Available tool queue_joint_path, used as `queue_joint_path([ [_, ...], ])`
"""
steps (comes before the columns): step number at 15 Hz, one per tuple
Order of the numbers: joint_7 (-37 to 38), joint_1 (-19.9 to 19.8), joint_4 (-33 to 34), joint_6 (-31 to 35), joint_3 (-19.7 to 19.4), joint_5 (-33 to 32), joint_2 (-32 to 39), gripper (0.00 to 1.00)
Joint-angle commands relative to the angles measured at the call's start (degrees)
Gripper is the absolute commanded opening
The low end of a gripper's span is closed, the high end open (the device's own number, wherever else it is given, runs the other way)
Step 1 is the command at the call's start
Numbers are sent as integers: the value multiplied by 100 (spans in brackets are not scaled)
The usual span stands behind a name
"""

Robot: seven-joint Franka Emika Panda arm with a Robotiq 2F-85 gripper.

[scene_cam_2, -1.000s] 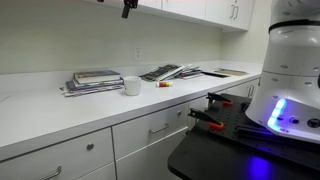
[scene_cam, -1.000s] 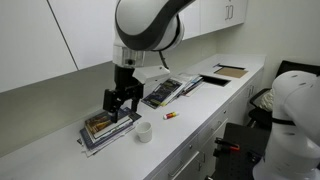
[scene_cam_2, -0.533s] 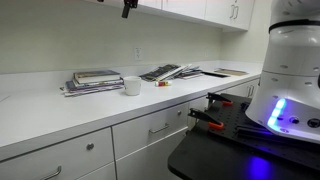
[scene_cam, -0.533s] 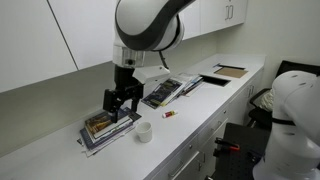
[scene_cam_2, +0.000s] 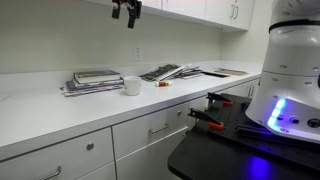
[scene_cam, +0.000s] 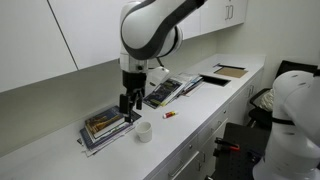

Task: Put the glue stick into the white mug.

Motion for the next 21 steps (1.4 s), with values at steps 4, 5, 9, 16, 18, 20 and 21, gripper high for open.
queue_joint_path([
  [4, -2104, -630, 132, 225, -583, -1220, 1038, 100],
  [5, -2220, -751, 123, 506, -643, -1372, 1218, 100],
  [9, -2260, -1174, 311, 1294, -757, -2028, 1998, 100],
  [16, -1691, -1639, 732, 1517, -819, -2839, 2699, 100],
  [18, -1595, -1645, 813, 1516, -828, -2885, 2781, 100],
  [20, -1587, -1629, 826, 1512, -814, -2886, 2781, 100],
  [21, -1587, -1630, 827, 1512, -814, -2886, 2782, 100],
])
